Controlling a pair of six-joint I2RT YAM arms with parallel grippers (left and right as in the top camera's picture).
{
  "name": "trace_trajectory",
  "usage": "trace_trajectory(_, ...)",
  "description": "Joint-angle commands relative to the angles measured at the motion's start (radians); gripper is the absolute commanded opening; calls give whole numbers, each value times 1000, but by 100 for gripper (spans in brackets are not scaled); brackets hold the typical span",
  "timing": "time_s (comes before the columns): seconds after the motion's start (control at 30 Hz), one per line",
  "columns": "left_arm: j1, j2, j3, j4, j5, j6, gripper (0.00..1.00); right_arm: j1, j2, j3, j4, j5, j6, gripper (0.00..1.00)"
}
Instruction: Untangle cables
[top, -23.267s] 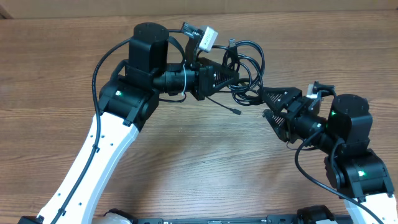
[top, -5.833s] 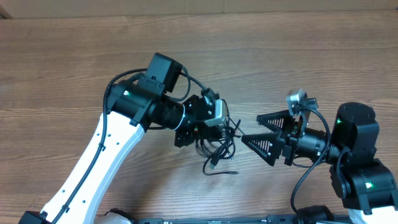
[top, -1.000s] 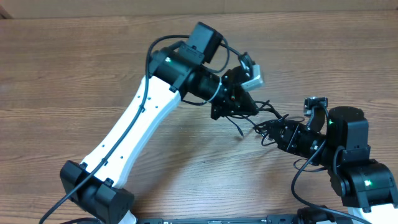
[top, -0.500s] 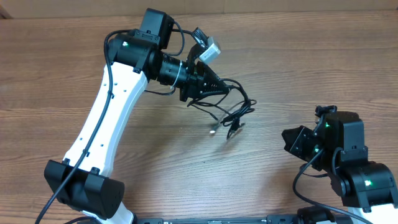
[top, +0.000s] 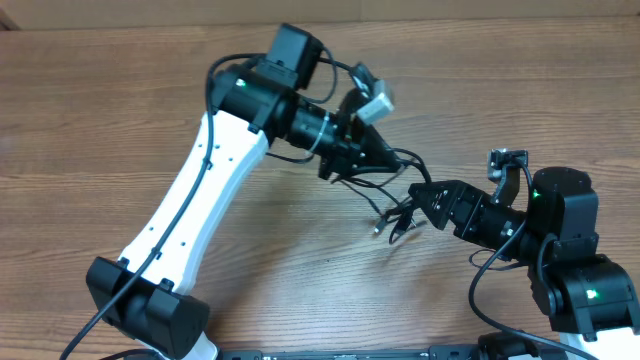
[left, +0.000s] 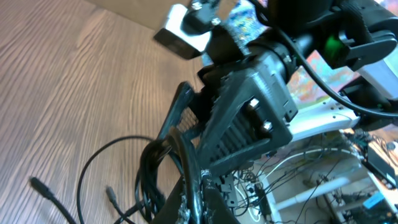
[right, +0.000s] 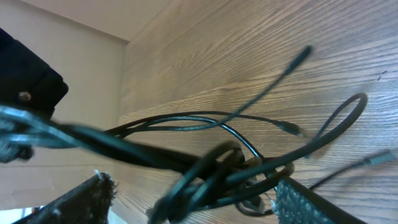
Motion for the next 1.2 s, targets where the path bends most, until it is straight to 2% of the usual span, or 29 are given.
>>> trace_trajectory(0.0,-36,-31,29,30,50,-3,4,-2,10,20,-8,-12,5,74)
trace_trajectory(0.1,-54,-31,29,49,51,-10,4,-2,34,20,-31,0,20,59)
trace_trajectory(0.2,-59,-31,29,50,53,-18,4,-2,61,20,-45,11,20,50)
trace_trajectory(0.23,-59,-31,29,49,53,-27,4,-2,77,20,-49,11,20,41)
trace_trajectory(0.27,-57,-31,29,50,53,-28,4,-2,94,20,-55,12,19,19)
trace_trajectory(0.3,-56,-31,29,50,53,-28,4,-2,99,20,-60,14,19,11)
trace_trajectory(0.37,-51,-31,29,50,53,-28,4,-2,105,20,-80,32,19,4)
trace_trajectory(0.57,13,-31,29,49,74,-63,4,-2,102,20,-174,148,19,4)
trace_trajectory(0.87,240,-31,29,44,364,-62,4,-2,102,20,-227,252,20,4)
trace_trajectory(1.13,373,-32,29,10,377,-96,4,-2,103,20,-221,266,19,4)
trace_trajectory(1.17,377,-32,29,6,377,-95,7,-2,103,20,-218,266,19,4)
